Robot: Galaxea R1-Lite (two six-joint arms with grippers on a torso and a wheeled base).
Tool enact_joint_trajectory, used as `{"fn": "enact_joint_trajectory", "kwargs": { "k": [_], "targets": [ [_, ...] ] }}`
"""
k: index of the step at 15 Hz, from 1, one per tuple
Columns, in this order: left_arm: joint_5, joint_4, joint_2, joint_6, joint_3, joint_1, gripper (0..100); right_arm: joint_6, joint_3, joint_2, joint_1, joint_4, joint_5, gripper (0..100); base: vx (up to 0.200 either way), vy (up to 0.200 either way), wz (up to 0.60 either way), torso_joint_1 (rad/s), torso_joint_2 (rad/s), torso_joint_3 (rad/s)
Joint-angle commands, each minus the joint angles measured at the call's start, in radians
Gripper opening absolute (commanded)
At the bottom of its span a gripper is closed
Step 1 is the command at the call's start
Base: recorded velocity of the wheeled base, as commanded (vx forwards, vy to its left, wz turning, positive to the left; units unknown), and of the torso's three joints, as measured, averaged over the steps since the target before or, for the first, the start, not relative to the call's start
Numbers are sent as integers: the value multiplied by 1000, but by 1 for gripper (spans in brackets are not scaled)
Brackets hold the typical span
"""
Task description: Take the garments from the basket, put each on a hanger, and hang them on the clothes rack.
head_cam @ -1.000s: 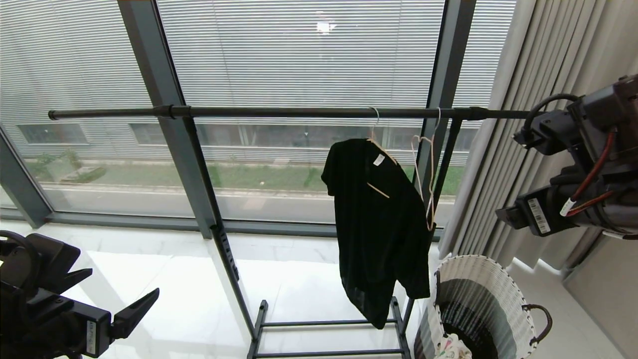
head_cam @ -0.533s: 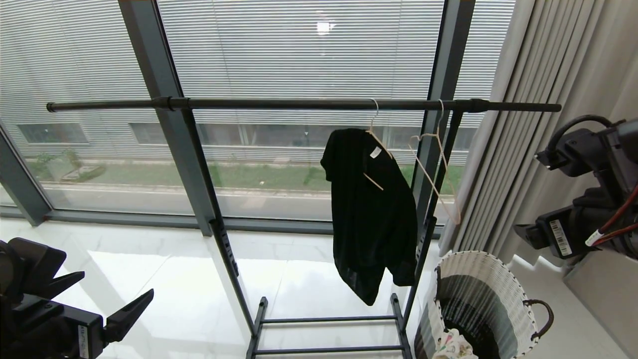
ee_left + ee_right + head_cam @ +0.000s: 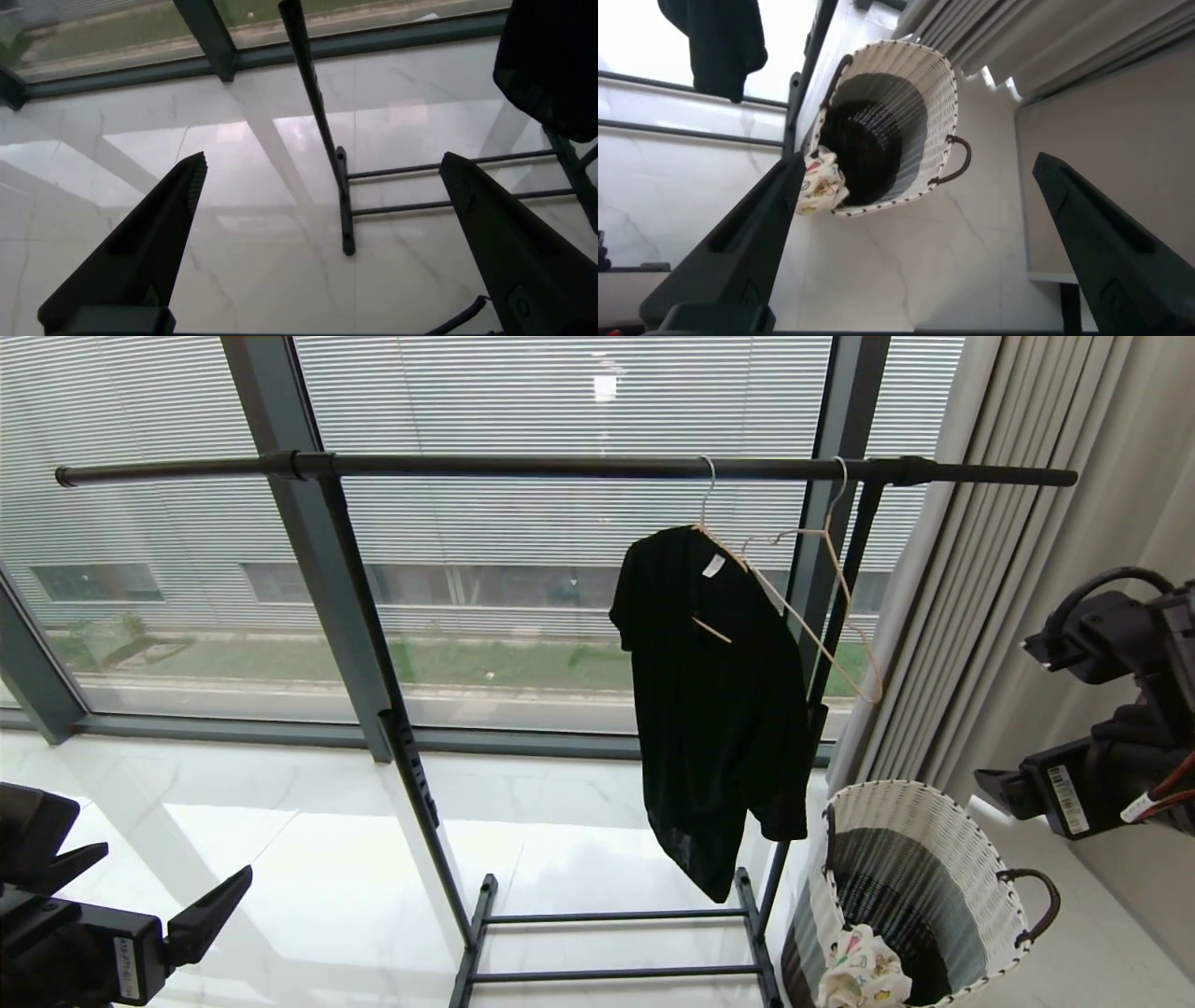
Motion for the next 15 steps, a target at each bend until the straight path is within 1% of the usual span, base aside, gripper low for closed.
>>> {"fn": "enact_joint_trajectory", "kwargs": {
  "k": [1,3,6,9,15],
  "targets": [
    [3,1,-41,-10,14,3,100,0,26,-25,0,-1,0,100,0,0,0,-222,510,281],
    [27,1,-44,-22,22,3,100,-2,60,-60,0,0,0,100,0,0,0,-215,503,288],
    [32,1,-36,-27,14,3,100,-9,75,-76,0,-1,-1,100,0,0,0,-199,484,284],
    [36,1,-36,-70,10,3,100,-9,81,-74,0,-1,0,100,0,0,0,-186,473,282],
    [38,1,-36,-70,8,2,100,-9,93,-74,0,-6,0,100,0,0,0,-159,466,297]
  ]
}}
